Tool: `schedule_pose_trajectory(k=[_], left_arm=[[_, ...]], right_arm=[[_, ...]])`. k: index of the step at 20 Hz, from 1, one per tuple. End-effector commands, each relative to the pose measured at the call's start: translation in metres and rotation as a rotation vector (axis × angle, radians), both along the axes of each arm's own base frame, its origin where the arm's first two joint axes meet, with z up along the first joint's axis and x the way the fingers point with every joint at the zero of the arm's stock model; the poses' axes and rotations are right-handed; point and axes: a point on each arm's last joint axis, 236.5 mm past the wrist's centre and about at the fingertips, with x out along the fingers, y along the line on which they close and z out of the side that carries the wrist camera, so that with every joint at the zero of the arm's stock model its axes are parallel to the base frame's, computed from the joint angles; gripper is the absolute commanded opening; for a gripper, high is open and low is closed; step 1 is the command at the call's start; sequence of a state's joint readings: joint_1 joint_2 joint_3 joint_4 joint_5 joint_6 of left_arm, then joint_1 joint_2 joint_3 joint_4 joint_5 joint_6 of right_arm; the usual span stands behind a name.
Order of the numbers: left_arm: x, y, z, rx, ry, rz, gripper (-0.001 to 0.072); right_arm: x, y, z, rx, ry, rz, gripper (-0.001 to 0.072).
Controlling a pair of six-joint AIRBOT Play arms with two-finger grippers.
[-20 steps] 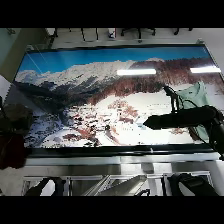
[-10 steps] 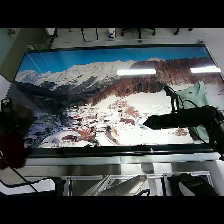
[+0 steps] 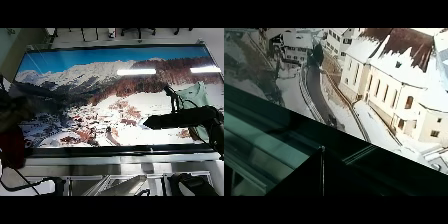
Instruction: Fold the shirts.
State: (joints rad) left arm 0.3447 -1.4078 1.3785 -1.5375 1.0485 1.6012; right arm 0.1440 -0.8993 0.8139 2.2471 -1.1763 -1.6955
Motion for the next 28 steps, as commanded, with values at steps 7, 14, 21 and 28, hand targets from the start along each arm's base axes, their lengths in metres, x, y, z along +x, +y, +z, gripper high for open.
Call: schedule_pose_trajectory(k=[7, 14, 21, 28], left_arm=[[-0.065, -0.335, 0.130, -0.352, -0.171, -0.660, 0.0017], [-0.111, -0.440, 0.013, -0.449, 0.016, -0.713, 0.0256], [-0.111, -0.360, 0.041, -0.390, 0.174, -0.632, 0.0681], [-0.126, -0.314, -0.014, -0.636, 0.066, -0.392, 0.0681]], right_arm=[[0.012, 0.002, 0.006, 0.023, -0.038, -0.035, 0.0018], [0.016, 0.001, 0.007, 0.024, -0.054, -0.048, 0.0048], [0.035, -0.077, -0.003, 0.008, 0.026, -0.248, 0.0390], [0.052, -0.137, -0.082, 0.025, 0.253, -0.365, 0.0409]])
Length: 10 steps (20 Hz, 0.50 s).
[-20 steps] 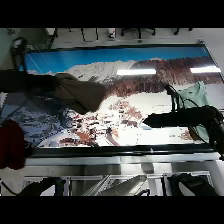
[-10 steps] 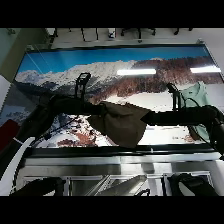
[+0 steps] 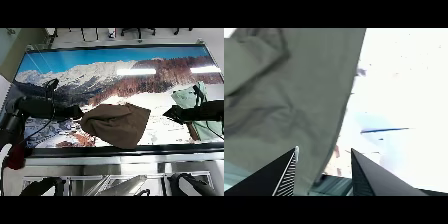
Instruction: Fold the shirts.
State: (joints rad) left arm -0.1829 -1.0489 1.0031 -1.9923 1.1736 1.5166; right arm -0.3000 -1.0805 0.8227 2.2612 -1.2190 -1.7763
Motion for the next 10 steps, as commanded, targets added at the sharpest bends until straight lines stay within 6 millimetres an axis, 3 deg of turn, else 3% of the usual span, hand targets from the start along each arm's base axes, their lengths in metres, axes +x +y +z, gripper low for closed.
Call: schedule_pose_trajectory(k=[1, 3, 5, 7, 10], left_arm=[[-0.018, -0.006, -0.035, -0.138, 0.030, 0.062, 0.0681], [-0.039, -0.012, -0.069, -0.119, 0.105, 0.045, 0.0680], [-0.047, -0.017, -0.098, -0.096, 0.139, 0.046, 0.0680], [-0.041, -0.023, -0.116, -0.080, 0.149, 0.051, 0.0661], [-0.016, -0.034, -0.125, -0.068, 0.148, 0.044, 0.0661]], right_arm=[[0.003, -0.005, -0.049, 0.035, 0.127, 0.001, 0.0409], [0.005, 0.009, -0.077, 0.049, 0.187, 0.022, 0.0409], [0.007, 0.029, -0.099, 0.056, 0.223, 0.047, 0.0408], [0.008, 0.048, -0.116, 0.047, 0.241, 0.077, 0.0408], [0.011, 0.069, -0.130, 0.020, 0.232, 0.121, 0.0407]])
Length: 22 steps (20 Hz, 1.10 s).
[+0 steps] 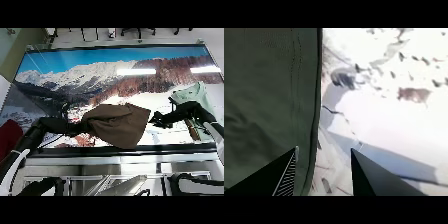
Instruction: Fold the shirts.
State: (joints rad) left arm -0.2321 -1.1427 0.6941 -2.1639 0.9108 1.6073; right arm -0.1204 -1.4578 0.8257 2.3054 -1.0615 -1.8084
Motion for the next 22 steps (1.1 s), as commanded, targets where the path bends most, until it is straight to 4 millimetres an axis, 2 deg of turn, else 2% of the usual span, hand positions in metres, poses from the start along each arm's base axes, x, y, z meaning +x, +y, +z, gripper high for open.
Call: schedule_pose_trajectory(k=[1, 2, 4, 5, 6, 7, 8, 10, 12, 13, 14, 16, 17, 18, 20, 21, 22], left_arm=[[0.026, -0.013, -0.017, 0.011, -0.003, 0.000, 0.0661], [0.033, -0.015, -0.018, 0.010, 0.000, -0.003, 0.0630], [0.044, -0.020, -0.018, 0.008, 0.010, -0.013, 0.0115], [0.050, -0.022, -0.015, 0.005, 0.004, -0.016, 0.0042], [0.056, -0.023, -0.011, 0.002, -0.011, -0.015, 0.0026], [0.062, -0.024, -0.005, -0.001, -0.031, -0.016, 0.0018], [0.068, -0.026, 0.002, -0.005, -0.048, -0.018, 0.0018], [0.081, -0.032, 0.029, -0.023, -0.116, -0.030, 0.0018], [0.094, -0.047, 0.088, -0.054, -0.274, -0.079, 0.0017], [0.100, -0.054, 0.134, -0.084, -0.380, -0.088, 0.0017], [0.100, -0.060, 0.185, -0.118, -0.492, -0.101, 0.0017], [0.082, -0.061, 0.299, -0.167, -0.739, -0.133, 0.0017], [0.063, -0.056, 0.358, -0.167, -0.878, -0.154, 0.0017], [0.042, -0.048, 0.408, -0.157, -1.004, -0.169, 0.0017], [-0.016, -0.025, 0.503, -0.150, -1.241, -0.175, 0.0017], [-0.042, -0.013, 0.536, -0.166, -1.319, -0.158, 0.0017], [-0.063, -0.001, 0.561, -0.172, -1.379, -0.142, 0.0017]], right_arm=[[0.007, 0.025, -0.019, -0.028, -0.018, 0.042, 0.0406], [0.011, 0.030, -0.019, -0.036, -0.039, 0.043, 0.0404], [0.023, 0.037, -0.019, -0.050, -0.086, 0.028, 0.0366], [0.029, 0.040, -0.018, -0.050, -0.107, 0.014, 0.0365], [0.034, 0.044, -0.016, -0.049, -0.125, 0.004, 0.0337], [0.038, 0.048, -0.013, -0.041, -0.137, 0.001, 0.0100], [0.043, 0.052, -0.007, -0.030, -0.151, 0.001, 0.0017], [0.057, 0.062, 0.013, -0.004, -0.194, 0.015, 0.0016], [0.071, 0.073, 0.059, 0.037, -0.271, 0.062, 0.0015], [0.078, 0.076, 0.094, 0.056, -0.338, 0.087, 0.0014], [0.086, 0.078, 0.145, 0.071, -0.444, 0.109, 0.0014], [0.087, 0.078, 0.270, 0.079, -0.729, 0.131, 0.0014], [0.076, 0.074, 0.336, 0.072, -0.888, 0.133, 0.0015], [0.053, 0.069, 0.406, 0.052, -1.062, 0.133, 0.0015], [-0.007, 0.056, 0.511, -0.021, -1.351, 0.132, 0.0015], [-0.039, 0.049, 0.549, -0.066, -1.466, 0.126, 0.0015], [-0.063, 0.042, 0.574, -0.112, -1.550, 0.115, 0.0015]])
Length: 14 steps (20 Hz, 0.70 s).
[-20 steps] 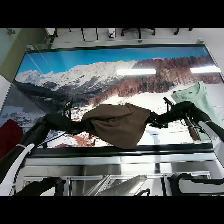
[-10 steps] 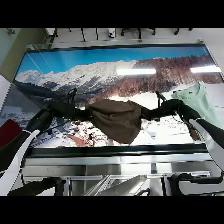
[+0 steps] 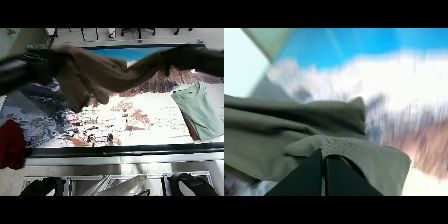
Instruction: Fold the shirts.
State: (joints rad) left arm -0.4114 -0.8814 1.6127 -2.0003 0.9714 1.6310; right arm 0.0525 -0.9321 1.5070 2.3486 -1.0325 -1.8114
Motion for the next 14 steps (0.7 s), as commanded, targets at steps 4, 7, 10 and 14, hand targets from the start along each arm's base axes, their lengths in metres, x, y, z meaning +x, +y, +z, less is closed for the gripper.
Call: schedule_pose_trajectory(k=[4, 7, 10, 14], left_arm=[[-0.099, 0.062, 0.107, -0.007, -0.275, 0.073, 0.0017], [-0.041, 0.047, 0.043, 0.134, -0.122, 0.111, 0.0018], [0.039, 0.010, -0.059, 0.276, 0.087, 0.106, 0.0018], [0.113, -0.030, -0.229, 0.460, 0.370, 0.062, 0.0018]], right_arm=[[-0.133, -0.030, 0.135, -0.095, -0.441, -0.104, 0.0015], [-0.104, -0.021, 0.094, -0.140, -0.285, -0.049, 0.0015], [-0.050, -0.015, 0.012, -0.173, -0.024, -0.001, 0.0015], [0.010, -0.013, -0.163, -0.178, 0.421, 0.017, 0.0015]])
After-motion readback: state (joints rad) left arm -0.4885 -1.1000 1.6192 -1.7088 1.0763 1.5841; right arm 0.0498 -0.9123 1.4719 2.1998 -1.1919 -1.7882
